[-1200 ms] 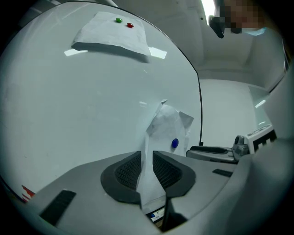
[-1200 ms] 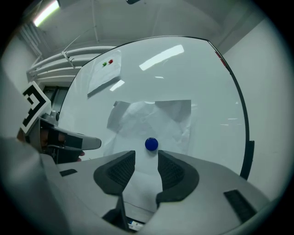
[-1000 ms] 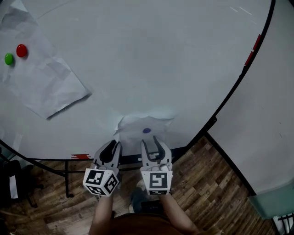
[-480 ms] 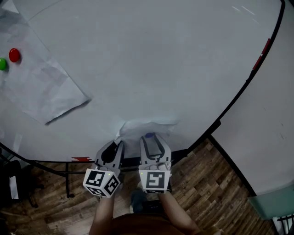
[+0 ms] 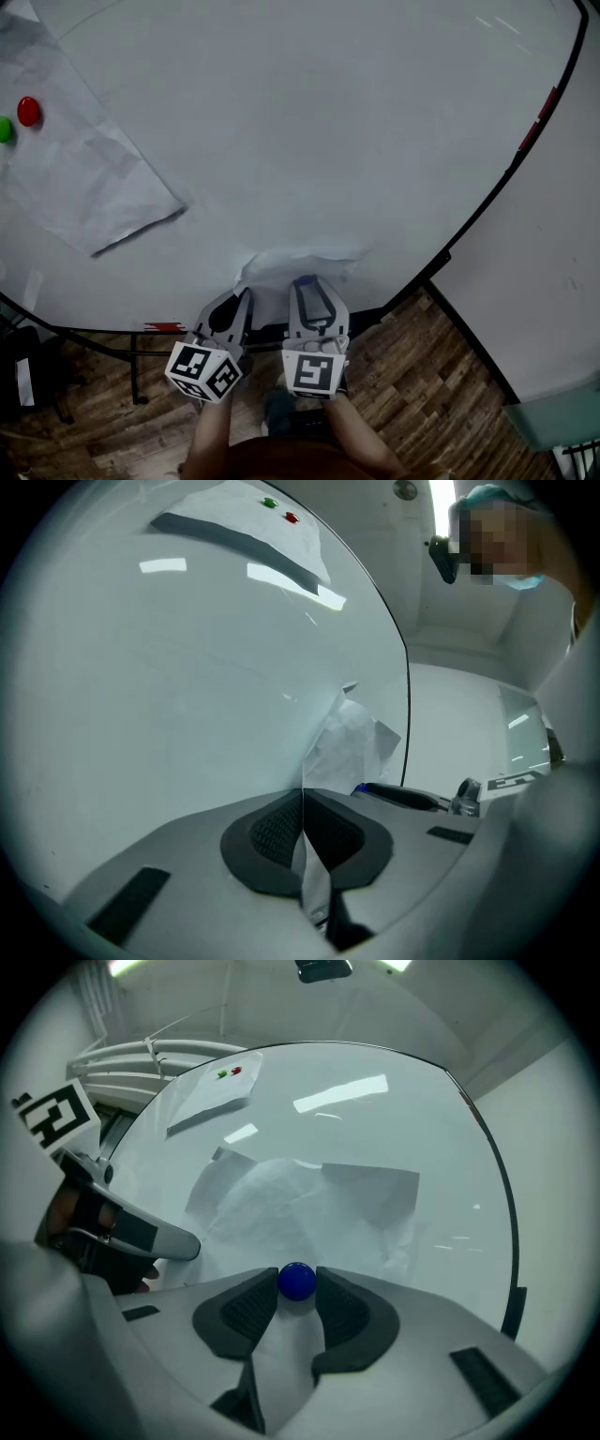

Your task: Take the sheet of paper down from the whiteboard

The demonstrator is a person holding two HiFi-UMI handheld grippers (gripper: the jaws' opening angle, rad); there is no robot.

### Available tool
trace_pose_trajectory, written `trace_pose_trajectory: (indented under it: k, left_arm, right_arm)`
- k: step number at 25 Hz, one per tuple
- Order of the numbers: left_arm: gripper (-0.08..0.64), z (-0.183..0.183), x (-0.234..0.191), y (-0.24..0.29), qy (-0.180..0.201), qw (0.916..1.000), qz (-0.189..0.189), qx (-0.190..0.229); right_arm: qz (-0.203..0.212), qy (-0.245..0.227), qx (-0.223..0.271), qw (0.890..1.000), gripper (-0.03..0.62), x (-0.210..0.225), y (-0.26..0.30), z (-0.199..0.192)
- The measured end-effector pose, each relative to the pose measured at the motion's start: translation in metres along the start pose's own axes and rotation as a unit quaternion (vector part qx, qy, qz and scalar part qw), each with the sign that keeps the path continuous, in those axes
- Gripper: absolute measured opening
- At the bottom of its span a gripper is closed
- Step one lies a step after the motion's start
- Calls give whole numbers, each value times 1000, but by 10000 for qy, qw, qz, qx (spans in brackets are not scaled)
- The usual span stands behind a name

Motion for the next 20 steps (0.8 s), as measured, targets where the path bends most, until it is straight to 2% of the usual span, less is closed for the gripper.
trace_pose_trajectory:
  k: [4, 8, 14, 20]
  left_arm:
    - [25, 1, -3, 1, -256, 9997, -42, 19]
    - [25, 4, 2, 0, -168, 9998, -39, -21]
    - [25, 7, 3, -3, -383, 9993, -31, 41]
    - [25, 10, 9, -8, -476, 9988, -62, 86]
  right_arm:
    - [60, -45, -78, 9999, 137, 0, 1, 1]
    - [79, -77, -73, 9999, 137, 1, -1, 4]
    - [254, -128, -59, 9996, 137, -8, -13, 8]
    - [248, -133, -163, 9995, 137, -8, -24, 13]
Point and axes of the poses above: the fingertips, and each gripper's own axes: y forward along the fingers, x to its right, z out of its top, the point moved 8 cm from there along -y, backward along the fingers, and after that the axes turned 14 degrees about x, right-handed, at the moved point
